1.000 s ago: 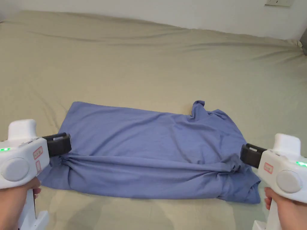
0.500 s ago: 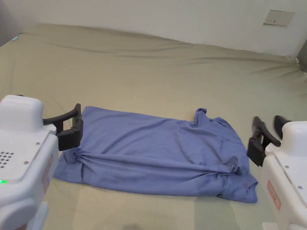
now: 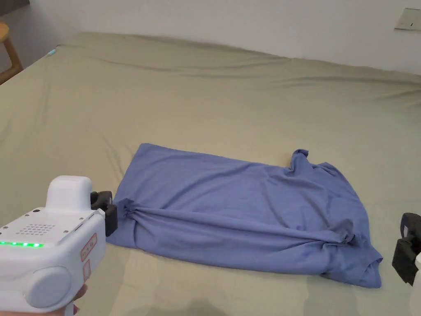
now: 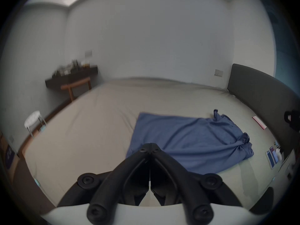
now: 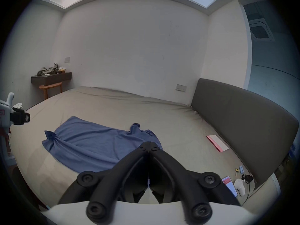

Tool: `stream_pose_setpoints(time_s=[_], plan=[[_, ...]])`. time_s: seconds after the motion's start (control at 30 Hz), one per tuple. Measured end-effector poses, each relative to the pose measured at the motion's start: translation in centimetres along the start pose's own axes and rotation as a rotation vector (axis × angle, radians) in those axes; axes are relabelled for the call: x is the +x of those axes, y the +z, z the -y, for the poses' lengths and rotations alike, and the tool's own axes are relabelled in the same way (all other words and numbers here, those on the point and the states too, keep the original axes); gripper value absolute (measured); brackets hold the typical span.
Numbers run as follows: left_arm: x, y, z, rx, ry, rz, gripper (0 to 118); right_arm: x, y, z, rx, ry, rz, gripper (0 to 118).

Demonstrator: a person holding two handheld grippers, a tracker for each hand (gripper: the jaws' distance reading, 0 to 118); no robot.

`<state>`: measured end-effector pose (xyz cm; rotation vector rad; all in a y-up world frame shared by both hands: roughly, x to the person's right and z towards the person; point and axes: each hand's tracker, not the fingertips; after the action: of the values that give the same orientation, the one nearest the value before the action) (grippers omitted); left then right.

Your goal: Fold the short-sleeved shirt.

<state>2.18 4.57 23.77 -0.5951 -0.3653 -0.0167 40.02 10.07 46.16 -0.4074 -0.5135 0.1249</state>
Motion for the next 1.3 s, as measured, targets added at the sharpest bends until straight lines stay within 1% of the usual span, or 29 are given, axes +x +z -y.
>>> stream_pose_setpoints(time_s=[0.1,0.2,0.23,0.27,0.3,0.33,0.37,0.4,0.57,0.6,0.67,0.7,0.73,0.77,0.8,0.83,0.9,0.93,0.97,1.0,1.03,1.07,1.1,1.13,1.17,1.2,1.3], plan=[[-1.3,-4.2,2.0,-0.155,0.021,-0.019,0,1.1,-0.5,1.2,-0.047,-0.02,0.016,3],[-2.4,-8.4,4.1,-0.265,0.046,-0.022,1,1.9,-0.7,2.3,-0.079,-0.016,0.037,3],[-2.6,-9.5,4.6,-0.298,0.031,-0.045,13,2.2,-0.8,2.6,-0.088,-0.013,0.044,3],[-2.7,-10.8,5.1,-0.328,0.02,-0.082,33,2.4,-0.7,2.9,-0.1,-0.011,0.051,3],[-3.0,-11.9,5.5,-0.344,0.01,-0.093,66,2.6,-0.8,3.1,-0.109,-0.012,0.058,3],[-3.2,-12.9,5.8,-0.347,0.01,-0.093,89,2.9,-0.8,3.3,-0.115,-0.014,0.063,3],[-3.4,-13.4,6.0,-0.355,0.015,-0.111,105,3.1,-0.9,3.4,-0.122,-0.013,0.07,3],[-3.6,-14.0,6.0,-0.356,0.019,-0.118,111,3.3,-0.8,3.5,-0.129,-0.008,0.078,3],[-4.1,-17.0,6.0,-0.375,0.01,-0.154,111,4.1,-1.6,3.9,-0.161,0.004,0.094,3],[-4.2,-17.6,6.0,-0.383,0.007,-0.162,109,4.0,-1.9,4.0,-0.172,0.007,0.092,3],[-3.8,-17.8,6.0,-0.396,0.015,-0.133,100,3.9,-2.6,4.2,-0.19,0.02,0.088,3],[-3.3,-17.7,6.1,-0.386,-0.004,-0.137,94,3.8,-3.2,4.3,-0.206,0.029,0.082,3],[-2.9,-17.3,6.3,-0.377,-0.022,-0.14,79,3.7,-3.8,4.4,-0.224,0.033,0.073,3],[-2.3,-17.1,6.1,-0.336,-0.099,-0.1,63,3.6,-4.7,4.7,-0.259,0.034,0.052,3],[-1.7,-16.7,5.9,-0.322,-0.128,-0.068,27,3.5,-5.7,5.0,-0.294,0.025,0.026,3],[-1.2,-16.3,5.8,-0.313,-0.161,-0.062,9,3.5,-6.7,5.3,-0.321,0.01,0.006,3],[0.1,-15.0,5.3,-0.262,-0.223,-0.09,9,3.4,-9.5,6.3,-0.399,-0.014,-0.039,4],[0.1,-14.4,5.0,-0.259,-0.209,-0.093,9,3.5,-10.8,6.8,-0.444,-0.015,-0.07,8],[0.0,-13.6,4.5,-0.243,-0.185,-0.084,9,3.6,-12.4,7.4,-0.499,-0.026,-0.094,8],[-0.1,-12.8,4.1,-0.227,-0.135,-0.077,9,3.7,-14.1,8.1,-0.55,-0.051,-0.107,13],[-0.2,-11.9,3.7,-0.226,-0.118,-0.069,9,3.9,-15.4,8.7,-0.602,-0.086,-0.111,26],[-0.3,-11.3,3.3,-0.226,-0.109,-0.063,9,4.3,-16.8,9.4,-0.644,-0.138,-0.105,59],[-0.3,-10.9,3.0,-0.224,-0.099,-0.061,9,4.6,-18.0,10.2,-0.667,-0.189,-0.108,101],[-0.3,-10.5,2.8,-0.223,-0.09,-0.056,9,4.9,-18.9,10.8,-0.672,-0.212,-0.106,111],[-0.2,-10.2,2.3,-0.226,-0.084,-0.049,9,5.1,-19.8,11.2,-0.67,-0.227,-0.081,111],[-0.2,-10.0,2.2,-0.227,-0.076,-0.045,9,5.1,-20.8,11.7,-0.691,-0.217,-0.051,111],[-0.2,-10.6,2.3,-0.236,-0.071,-0.047,9,4.8,-23.3,13.1,-0.768,-0.143,0.002,111]])
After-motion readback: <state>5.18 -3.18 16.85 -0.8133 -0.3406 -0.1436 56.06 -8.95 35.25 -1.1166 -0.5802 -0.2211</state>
